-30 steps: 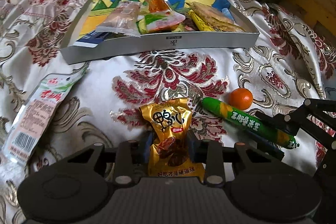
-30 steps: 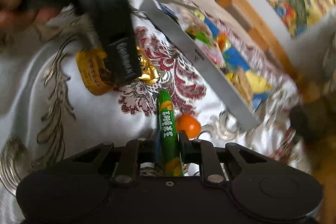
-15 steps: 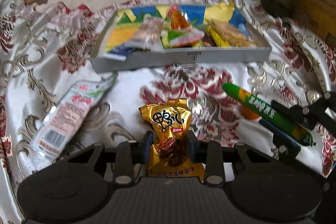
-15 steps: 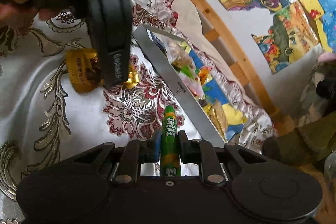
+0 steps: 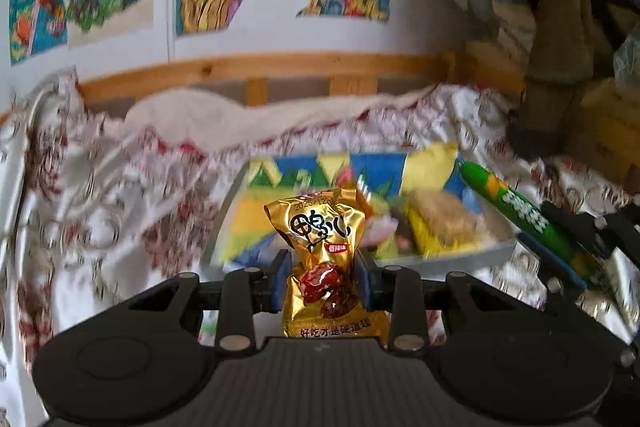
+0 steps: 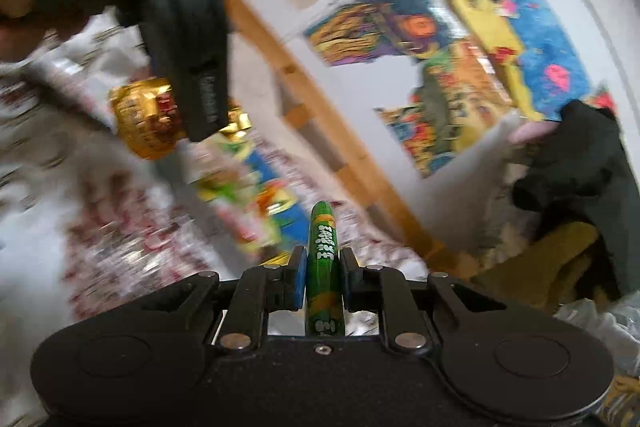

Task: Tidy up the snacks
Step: 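Carry both snacks over the tray and open both grippers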

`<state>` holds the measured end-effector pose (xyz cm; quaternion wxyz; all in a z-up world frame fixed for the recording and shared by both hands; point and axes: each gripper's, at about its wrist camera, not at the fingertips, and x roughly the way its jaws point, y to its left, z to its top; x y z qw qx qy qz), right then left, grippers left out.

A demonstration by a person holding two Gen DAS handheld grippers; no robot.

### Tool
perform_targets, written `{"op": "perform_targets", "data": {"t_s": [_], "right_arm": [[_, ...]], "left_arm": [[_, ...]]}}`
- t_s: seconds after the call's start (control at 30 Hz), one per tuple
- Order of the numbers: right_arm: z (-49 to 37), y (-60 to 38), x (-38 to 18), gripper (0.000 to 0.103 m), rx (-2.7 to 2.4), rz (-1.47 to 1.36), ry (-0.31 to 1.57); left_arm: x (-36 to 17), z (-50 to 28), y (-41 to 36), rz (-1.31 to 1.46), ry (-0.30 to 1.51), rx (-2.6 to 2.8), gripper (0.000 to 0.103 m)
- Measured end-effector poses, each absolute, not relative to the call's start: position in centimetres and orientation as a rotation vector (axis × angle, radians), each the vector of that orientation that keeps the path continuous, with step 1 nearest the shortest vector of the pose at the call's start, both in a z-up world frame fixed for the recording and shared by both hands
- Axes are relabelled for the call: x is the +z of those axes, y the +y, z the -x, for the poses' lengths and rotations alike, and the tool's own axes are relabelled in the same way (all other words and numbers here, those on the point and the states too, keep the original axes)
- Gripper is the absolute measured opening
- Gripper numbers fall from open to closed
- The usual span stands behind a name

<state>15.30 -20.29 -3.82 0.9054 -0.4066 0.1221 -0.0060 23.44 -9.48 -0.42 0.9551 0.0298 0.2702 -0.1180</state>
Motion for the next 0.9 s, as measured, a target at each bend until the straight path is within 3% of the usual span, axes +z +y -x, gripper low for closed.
{"op": "perform_targets", "data": {"t_s": [0.37,0.9], "right_arm": [[-24.4,-25.1,-4.7,0.018,-0.147,0.801,0.190],[-32.2,-28.4,-8.1,0.018,-0.150,0.434,0.528]], "left_arm": [[0.8,-31.4,-13.9,-0.012,0.505,-0.300,0.037],[-5.4,-39.3,-18.1,-0.014,0.713,-0.350,0.037]]}}
